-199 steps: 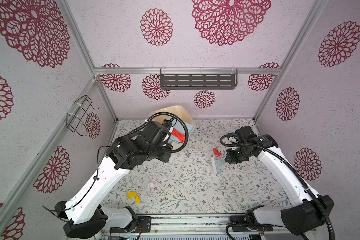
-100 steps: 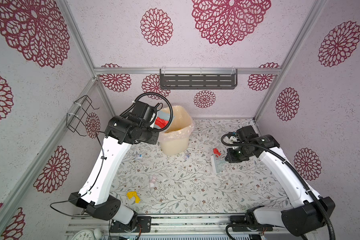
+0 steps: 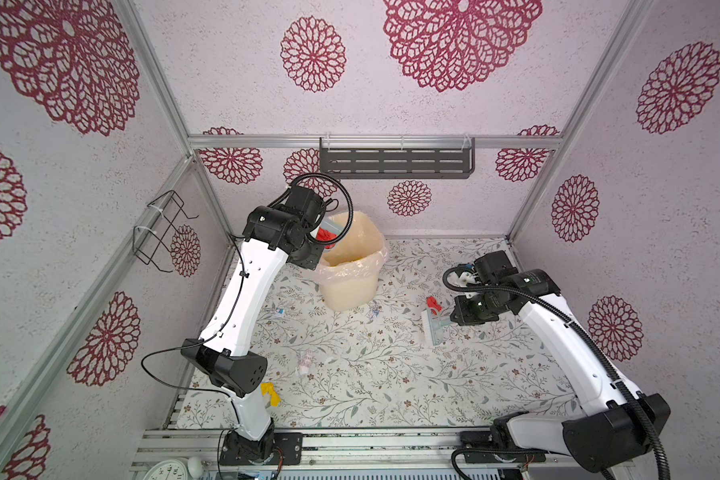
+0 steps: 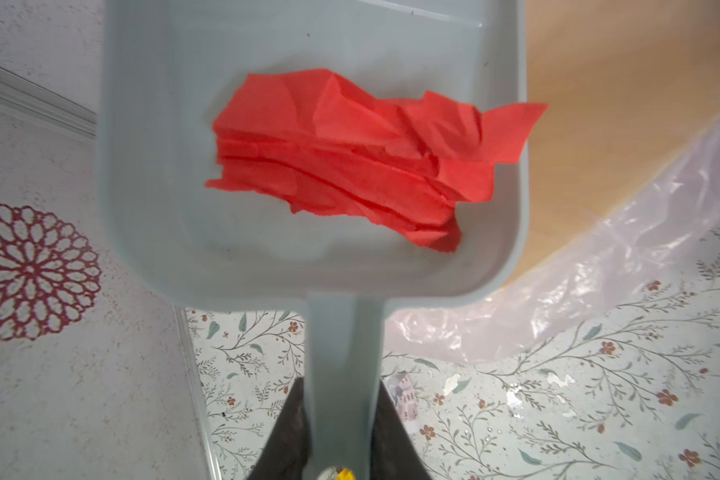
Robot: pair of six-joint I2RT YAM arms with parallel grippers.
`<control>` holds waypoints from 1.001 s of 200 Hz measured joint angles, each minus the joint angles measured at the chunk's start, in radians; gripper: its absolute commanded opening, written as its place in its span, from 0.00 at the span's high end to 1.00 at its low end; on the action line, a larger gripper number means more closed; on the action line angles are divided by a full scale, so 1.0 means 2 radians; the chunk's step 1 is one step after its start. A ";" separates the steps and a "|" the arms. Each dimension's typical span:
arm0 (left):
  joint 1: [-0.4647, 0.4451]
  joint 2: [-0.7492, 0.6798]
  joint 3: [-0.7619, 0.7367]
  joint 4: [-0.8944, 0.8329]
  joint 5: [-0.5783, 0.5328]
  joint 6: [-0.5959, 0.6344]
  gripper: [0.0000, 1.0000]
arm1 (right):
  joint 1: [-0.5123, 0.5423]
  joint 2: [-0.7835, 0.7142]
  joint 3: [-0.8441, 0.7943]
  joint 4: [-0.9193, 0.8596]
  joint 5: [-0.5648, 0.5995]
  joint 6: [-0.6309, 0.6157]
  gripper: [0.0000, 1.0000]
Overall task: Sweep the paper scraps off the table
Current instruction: 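Tilt the teal dustpan over the trash bin with the left gripper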
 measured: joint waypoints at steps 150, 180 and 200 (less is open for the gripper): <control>-0.102 0.022 -0.107 0.106 -0.316 0.200 1.00 | 0.000 0.000 0.002 -0.002 -0.007 0.000 1.00; -0.102 0.012 -0.122 0.134 -0.341 0.230 1.00 | 0.000 0.000 0.002 -0.002 -0.010 0.001 1.00; -0.102 0.002 -0.128 0.144 -0.350 0.239 1.00 | 0.000 0.000 0.002 -0.002 -0.013 0.001 1.00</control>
